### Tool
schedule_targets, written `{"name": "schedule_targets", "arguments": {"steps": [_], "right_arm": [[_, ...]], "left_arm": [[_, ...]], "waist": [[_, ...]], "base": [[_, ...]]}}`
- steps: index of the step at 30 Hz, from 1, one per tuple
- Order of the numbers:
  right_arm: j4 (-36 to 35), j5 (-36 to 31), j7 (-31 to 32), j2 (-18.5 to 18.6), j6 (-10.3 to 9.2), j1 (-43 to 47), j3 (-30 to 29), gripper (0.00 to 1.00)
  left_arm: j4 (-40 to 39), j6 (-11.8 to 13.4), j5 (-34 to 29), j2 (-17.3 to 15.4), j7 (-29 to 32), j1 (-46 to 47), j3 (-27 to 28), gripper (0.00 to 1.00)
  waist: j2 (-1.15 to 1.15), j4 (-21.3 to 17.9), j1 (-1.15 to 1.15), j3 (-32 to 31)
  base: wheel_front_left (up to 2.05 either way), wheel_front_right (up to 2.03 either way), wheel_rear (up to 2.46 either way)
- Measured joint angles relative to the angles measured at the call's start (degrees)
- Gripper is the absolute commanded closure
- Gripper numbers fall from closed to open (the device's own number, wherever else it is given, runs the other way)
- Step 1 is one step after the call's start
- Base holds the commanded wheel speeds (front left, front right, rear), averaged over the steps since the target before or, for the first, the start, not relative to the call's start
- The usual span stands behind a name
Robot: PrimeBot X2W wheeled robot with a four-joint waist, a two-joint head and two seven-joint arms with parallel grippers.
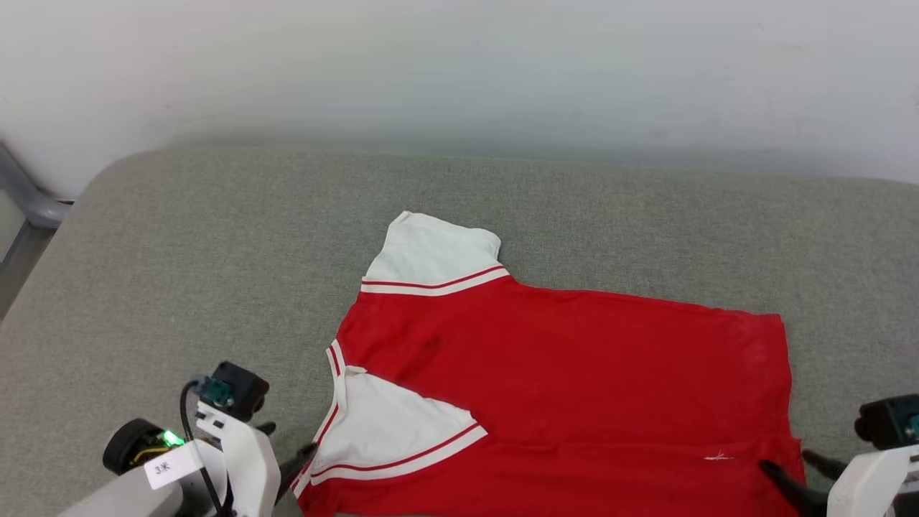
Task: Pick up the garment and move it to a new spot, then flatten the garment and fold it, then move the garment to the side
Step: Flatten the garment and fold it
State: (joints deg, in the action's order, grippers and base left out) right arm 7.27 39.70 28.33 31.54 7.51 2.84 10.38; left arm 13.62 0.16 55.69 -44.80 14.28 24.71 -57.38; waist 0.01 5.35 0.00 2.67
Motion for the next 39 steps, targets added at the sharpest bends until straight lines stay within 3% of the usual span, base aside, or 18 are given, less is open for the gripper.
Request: {"name": "schedule_targets", "arguments": {"steps": [6, 14, 19, 22, 27, 32, 39], "right_arm": [[-5.2, -5.65, -8.48, -4.19, 0.0, -0.63, -5.2, 0.0], [-12.49, -15.96, -18.42, -13.28, 0.0, -1.85, -11.22, 0.0], [-16.97, -21.17, -22.56, -16.85, 0.0, -3.1, -12.2, 0.0], [-18.92, -22.69, -24.76, -18.63, 0.0, -3.73, -12.48, 0.0], [-21.79, -24.58, -26.4, -19.94, 0.0, -5.09, -11.66, 0.0], [-24.27, -25.66, -27.22, -19.89, 0.0, -7.66, -10.35, 0.0], [-25.76, -26.16, -27.29, -19.89, 0.0, -9.64, -9.44, 0.0]], "left_arm": [[-1.57, 3.46, -2.22, -0.34, -5.38, 2.65, 3.18, 0.0], [0.69, 6.48, -5.26, 2.61, -12.02, 9.57, 7.34, 0.0], [4.49, 6.43, -6.19, 5.23, -13.81, 15.82, 9.51, 0.0], [7.3, 4.95, -6.6, 6.08, -13.54, 21.07, 10.24, 0.0], [13.41, 0.26, -7.0, 7.75, -7.48, 29.81, 9.22, 0.0], [19.85, -3.7, -3.14, 8.94, 6.24, 38.65, 8.69, 0.0], [24.59, -5.87, 0.16, 9.35, 22.47, 46.52, 6.75, 0.0]], "waist": [[0.0, 0.27, 0.0, -1.0], [0.0, -1.22, 0.0, 0.99], [0.0, -3.01, 0.0, 4.0], [0.0, -4.27, 0.0, 6.37], [0.0, -6.31, 0.0, 10.9], [-0.01, -8.35, 0.01, 15.78], [0.0, -11.34, 0.01, 21.81]], "base": [[0.0, 0.0, 0.0], [0.0, 0.0, 0.0], [0.0, 0.0, 0.0], [0.0, 0.0, 0.0], [0.0, 0.0, 0.0], [0.0, 0.0, 0.0], [0.0, 0.0, 0.0]]}}
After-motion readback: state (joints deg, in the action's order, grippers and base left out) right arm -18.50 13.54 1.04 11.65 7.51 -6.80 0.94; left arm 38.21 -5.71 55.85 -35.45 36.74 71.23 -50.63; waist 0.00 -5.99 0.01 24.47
